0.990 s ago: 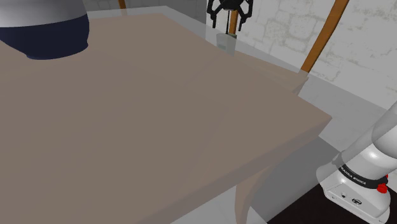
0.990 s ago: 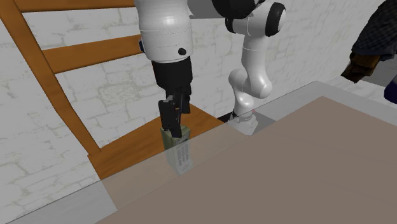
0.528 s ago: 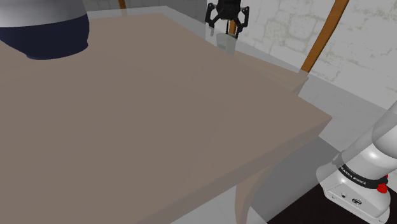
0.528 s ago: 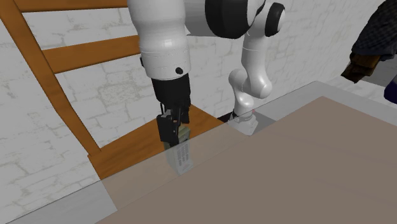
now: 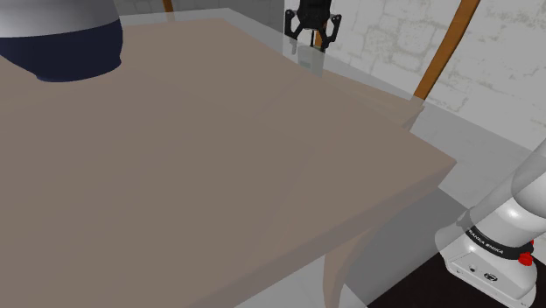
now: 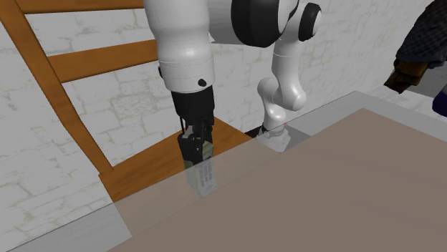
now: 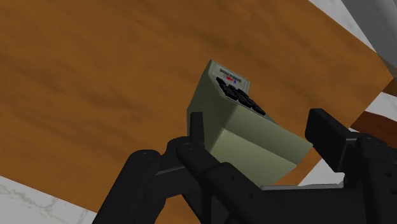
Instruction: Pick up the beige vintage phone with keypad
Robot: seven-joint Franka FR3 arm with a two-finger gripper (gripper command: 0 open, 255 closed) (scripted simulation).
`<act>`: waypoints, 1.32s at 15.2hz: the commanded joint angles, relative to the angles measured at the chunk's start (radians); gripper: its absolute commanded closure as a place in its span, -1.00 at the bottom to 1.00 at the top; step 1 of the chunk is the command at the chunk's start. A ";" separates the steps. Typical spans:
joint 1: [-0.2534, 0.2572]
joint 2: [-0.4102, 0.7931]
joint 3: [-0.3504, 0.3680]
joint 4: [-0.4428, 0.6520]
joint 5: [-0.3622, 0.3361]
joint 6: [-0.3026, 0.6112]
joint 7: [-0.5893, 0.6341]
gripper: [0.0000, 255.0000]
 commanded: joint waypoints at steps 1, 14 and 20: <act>0.000 0.002 0.000 -0.003 0.000 0.001 0.000 1.00; 0.006 0.039 0.003 0.181 -0.012 -0.147 0.018 1.00; 0.013 0.073 0.007 0.297 -0.023 -0.229 0.030 1.00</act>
